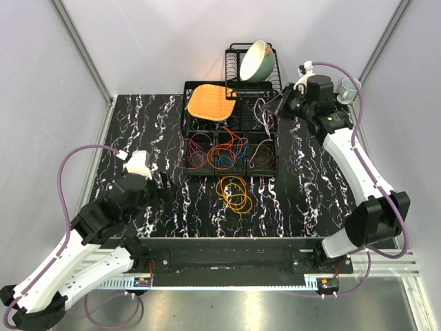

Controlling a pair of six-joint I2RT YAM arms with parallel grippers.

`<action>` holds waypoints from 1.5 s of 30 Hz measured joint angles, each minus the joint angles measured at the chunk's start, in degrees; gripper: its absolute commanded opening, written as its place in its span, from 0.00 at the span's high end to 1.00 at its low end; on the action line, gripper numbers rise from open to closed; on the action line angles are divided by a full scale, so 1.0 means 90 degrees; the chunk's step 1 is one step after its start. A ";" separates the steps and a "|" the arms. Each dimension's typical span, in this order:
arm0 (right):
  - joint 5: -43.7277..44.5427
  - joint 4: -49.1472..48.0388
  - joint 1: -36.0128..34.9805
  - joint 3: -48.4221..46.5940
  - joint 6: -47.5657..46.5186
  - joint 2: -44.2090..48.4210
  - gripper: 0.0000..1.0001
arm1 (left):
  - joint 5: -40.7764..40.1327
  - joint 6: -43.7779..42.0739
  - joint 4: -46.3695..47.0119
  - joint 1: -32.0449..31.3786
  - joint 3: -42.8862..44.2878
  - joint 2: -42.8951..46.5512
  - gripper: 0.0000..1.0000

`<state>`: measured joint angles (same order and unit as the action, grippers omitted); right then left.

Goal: Untangle the cables

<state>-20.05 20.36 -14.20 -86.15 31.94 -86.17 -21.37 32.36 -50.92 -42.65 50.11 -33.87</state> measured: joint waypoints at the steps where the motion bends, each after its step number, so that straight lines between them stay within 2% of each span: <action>1: -0.0083 -0.0114 0.0000 0.0100 0.0032 -0.0019 1.00 | 0.0000 0.0000 0.0000 0.0000 0.0000 0.0000 0.01; 17: -0.0576 -0.1095 0.0250 0.1950 0.0629 -0.0758 1.00 | -0.0017 0.0000 0.0000 0.0000 0.0000 -0.0039 0.01; 34: -0.0687 -0.1290 0.0328 0.1829 0.0721 -0.2232 0.99 | -0.0017 0.0000 0.0000 0.0000 0.0000 -0.0049 0.01; 35: -0.0687 -0.1280 0.0330 0.1773 0.0714 -0.2288 0.96 | -0.0017 0.0000 0.0000 0.0000 0.0000 -0.0051 0.01; 36: -0.0690 -0.1275 0.0330 0.1710 0.0702 -0.2339 0.87 | -0.0017 0.0000 0.0000 0.0000 0.0000 -0.0053 0.01; 38: -0.0690 -0.1251 0.0328 0.1591 0.0661 -0.2404 0.75 | -0.0017 0.0000 0.0000 0.0000 0.0000 -0.0058 0.01; 39: -0.0687 -0.1229 0.0328 0.1537 0.0624 -0.2412 0.62 | -0.0017 0.0000 0.0000 0.0000 0.0000 -0.0068 0.01; 41: -0.0680 -0.1158 0.0328 0.1452 0.0563 -0.2412 0.48 | -0.0017 0.0000 0.0000 0.0000 0.0000 -0.0092 0.01; 43: -0.0653 -0.1022 0.0328 0.1341 0.0469 -0.2399 0.36 | -0.0015 0.0000 0.0002 0.0000 0.0000 -0.0119 0.01; 45: -0.0556 -0.0763 0.0328 0.1236 0.0372 -0.2307 0.34 | -0.0007 0.0000 0.0000 0.0000 0.0000 -0.0168 0.03</action>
<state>-25.06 13.50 -11.25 -75.02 35.29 -106.94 -21.43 32.36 -50.92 -42.65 50.11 -35.38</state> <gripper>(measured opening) 0.612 0.987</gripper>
